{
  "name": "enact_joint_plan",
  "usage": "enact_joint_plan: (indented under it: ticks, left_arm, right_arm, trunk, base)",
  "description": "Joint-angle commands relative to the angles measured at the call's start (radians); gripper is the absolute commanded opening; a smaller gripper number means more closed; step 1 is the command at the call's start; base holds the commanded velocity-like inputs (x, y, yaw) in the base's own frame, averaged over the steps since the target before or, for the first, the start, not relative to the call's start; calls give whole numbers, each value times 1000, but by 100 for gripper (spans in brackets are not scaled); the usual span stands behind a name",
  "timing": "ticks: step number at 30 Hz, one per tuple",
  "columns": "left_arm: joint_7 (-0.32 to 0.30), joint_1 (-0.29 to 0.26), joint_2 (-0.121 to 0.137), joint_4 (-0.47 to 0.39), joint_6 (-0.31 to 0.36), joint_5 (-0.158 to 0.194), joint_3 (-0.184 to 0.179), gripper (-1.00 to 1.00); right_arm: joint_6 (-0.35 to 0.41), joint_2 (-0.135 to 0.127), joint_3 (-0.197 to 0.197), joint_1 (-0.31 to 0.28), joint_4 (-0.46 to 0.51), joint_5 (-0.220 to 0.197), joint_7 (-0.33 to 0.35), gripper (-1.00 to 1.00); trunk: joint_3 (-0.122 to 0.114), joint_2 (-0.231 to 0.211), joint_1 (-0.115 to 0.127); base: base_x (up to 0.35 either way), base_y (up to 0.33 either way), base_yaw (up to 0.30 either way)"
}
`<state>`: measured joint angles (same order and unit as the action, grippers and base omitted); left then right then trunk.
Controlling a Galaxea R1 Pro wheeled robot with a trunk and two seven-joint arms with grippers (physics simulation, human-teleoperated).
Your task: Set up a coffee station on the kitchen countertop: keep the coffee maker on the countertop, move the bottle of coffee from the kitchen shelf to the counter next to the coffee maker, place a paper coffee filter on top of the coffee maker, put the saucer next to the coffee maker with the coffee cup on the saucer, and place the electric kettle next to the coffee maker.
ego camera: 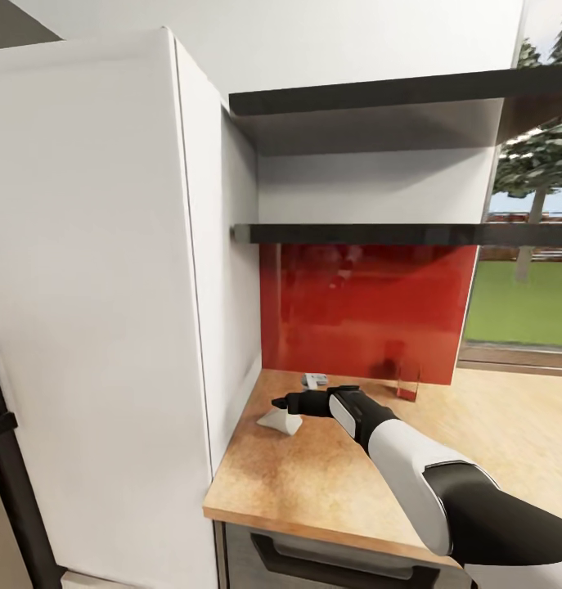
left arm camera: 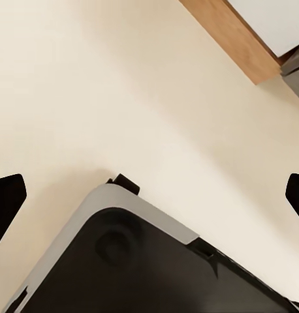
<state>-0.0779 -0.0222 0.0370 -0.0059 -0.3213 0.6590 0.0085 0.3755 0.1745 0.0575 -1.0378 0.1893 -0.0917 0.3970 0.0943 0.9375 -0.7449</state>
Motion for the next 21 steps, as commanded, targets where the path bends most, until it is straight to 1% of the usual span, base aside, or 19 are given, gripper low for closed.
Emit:
enact_joint_plan:
  ticks: [1,21]
  left_arm:
    - [-8,-1,0,1,-2,8,1,100]
    - [-8,-1,-3,1,-4,7,0,100]
  right_arm:
    - [8,0,6,-1,1,-9,-1,100]
    - [11,0,7,-1,1,-8,-1,100]
  trunk:
    - [5,8,-4]
    - [68,148,-81]
  base:
    - [0,0,0]
    - [0,0,0]
